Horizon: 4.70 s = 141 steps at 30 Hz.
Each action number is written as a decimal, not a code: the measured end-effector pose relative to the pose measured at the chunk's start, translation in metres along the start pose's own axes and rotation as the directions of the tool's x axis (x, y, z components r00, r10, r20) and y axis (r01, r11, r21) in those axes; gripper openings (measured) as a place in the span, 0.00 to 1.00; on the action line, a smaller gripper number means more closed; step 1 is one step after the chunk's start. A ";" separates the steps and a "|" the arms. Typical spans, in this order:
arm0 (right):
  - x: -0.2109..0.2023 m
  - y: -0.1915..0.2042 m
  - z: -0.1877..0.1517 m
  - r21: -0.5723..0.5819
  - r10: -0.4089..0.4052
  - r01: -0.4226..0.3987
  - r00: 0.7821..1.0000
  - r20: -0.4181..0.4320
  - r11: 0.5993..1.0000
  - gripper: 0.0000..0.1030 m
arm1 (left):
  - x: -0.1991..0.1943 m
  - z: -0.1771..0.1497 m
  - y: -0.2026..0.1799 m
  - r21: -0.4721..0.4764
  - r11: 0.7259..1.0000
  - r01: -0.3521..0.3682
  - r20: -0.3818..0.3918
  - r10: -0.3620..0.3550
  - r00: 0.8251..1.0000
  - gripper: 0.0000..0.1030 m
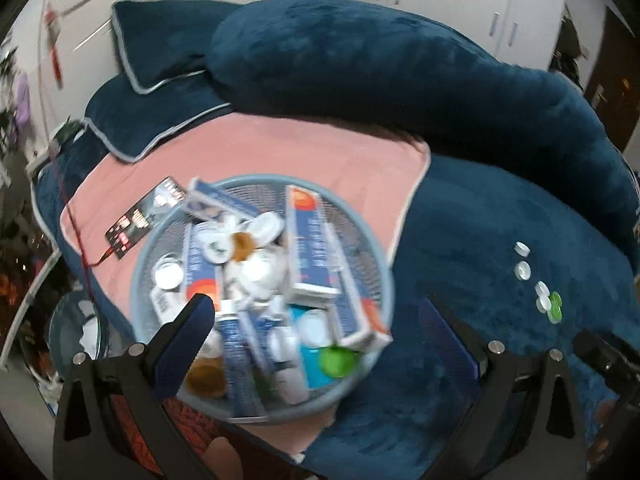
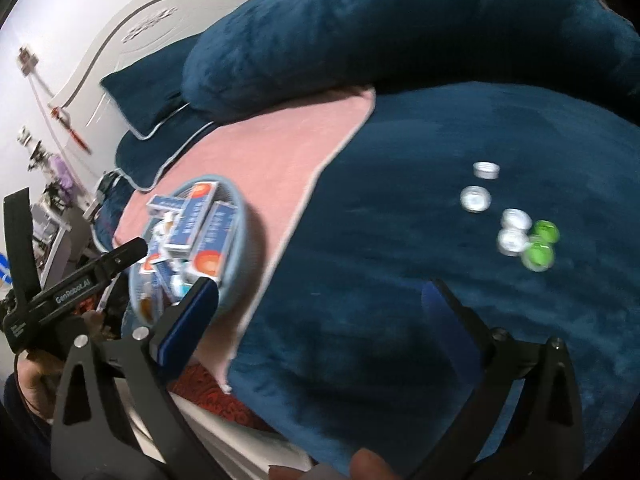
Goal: Organize objects
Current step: 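Move both tools back over the remaining caps, then grasp a green cap with the right tool while the left tool grasps a white cap, then carry the green cap and white cap over the basket, then open both tools over the basket to drop the caps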
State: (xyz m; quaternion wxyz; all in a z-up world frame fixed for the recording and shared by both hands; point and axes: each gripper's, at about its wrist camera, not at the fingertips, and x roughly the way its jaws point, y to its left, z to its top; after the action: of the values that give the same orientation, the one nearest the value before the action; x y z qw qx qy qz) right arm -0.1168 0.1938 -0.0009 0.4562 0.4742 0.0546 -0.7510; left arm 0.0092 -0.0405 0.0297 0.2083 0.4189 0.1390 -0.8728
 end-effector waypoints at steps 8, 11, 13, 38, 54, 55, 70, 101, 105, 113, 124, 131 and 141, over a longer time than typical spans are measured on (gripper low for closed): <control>-0.031 -0.073 -0.003 0.055 -0.077 0.075 0.996 0.033 0.996 1.00 | -0.025 -0.005 -0.064 0.071 0.997 0.025 0.161 -0.036 0.986 0.99; -0.042 -0.101 -0.004 0.070 -0.136 0.132 0.990 0.047 0.989 1.00 | -0.023 -0.001 -0.089 0.131 0.986 0.104 0.139 -0.123 0.983 0.99; -0.047 -0.120 -0.004 0.090 -0.165 0.160 0.985 0.048 0.983 1.00 | -0.014 -0.001 -0.107 0.156 0.975 0.155 0.100 -0.172 0.980 0.99; 0.014 -0.226 0.012 0.267 -0.235 0.248 0.969 -0.079 0.931 1.00 | 0.141 -0.039 -0.225 0.237 0.942 0.237 -0.329 -0.152 0.932 0.99; 0.080 -0.235 0.030 0.224 -0.313 0.360 0.924 -0.221 0.906 0.85 | 0.191 -0.005 -0.272 0.230 0.954 0.193 -0.347 -0.105 0.932 0.99; 0.080 -0.233 0.028 0.208 -0.329 0.373 0.919 -0.216 0.904 0.61 | 0.190 -0.004 -0.274 0.232 0.953 0.193 -0.337 -0.107 0.935 0.99; 0.035 -0.273 0.010 0.366 -0.266 0.304 0.952 -0.152 0.879 0.30 | 0.200 -0.007 -0.311 0.308 0.923 0.230 -0.311 -0.130 0.941 0.52; -0.009 -0.156 0.013 0.196 -0.092 0.096 0.995 -0.031 0.976 0.30 | 0.069 0.003 -0.154 0.132 0.949 0.286 -0.243 -0.249 0.937 0.30; -0.002 -0.107 0.023 0.114 -0.037 0.039 0.999 -0.017 0.993 0.30 | 0.043 0.010 -0.097 0.037 0.967 0.253 -0.192 -0.242 0.951 0.30; 0.017 0.007 0.030 -0.019 0.120 -0.121 0.992 -0.047 0.992 0.30 | -0.018 0.045 0.023 -0.129 0.969 0.210 -0.038 -0.216 0.976 0.30; 0.064 0.156 0.049 -0.246 0.230 -0.273 0.954 -0.190 0.930 0.31 | 0.001 0.046 0.155 -0.343 0.933 0.113 -0.031 -0.131 0.991 0.30; 0.097 0.197 0.059 -0.283 0.255 -0.333 0.926 -0.279 0.899 0.31 | 0.044 0.051 0.170 -0.378 0.922 0.082 -0.081 -0.121 0.989 0.30; 0.111 0.191 0.055 -0.250 0.243 -0.318 0.926 -0.290 0.915 0.62 | 0.052 0.044 0.179 -0.403 0.915 0.029 -0.088 -0.071 0.994 0.85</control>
State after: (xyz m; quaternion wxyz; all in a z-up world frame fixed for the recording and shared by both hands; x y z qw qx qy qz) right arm -0.0280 -0.0152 0.0115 0.6142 0.4962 0.1534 -0.5942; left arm 0.0365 -0.2286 0.0027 0.2599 0.4071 0.3357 -0.8087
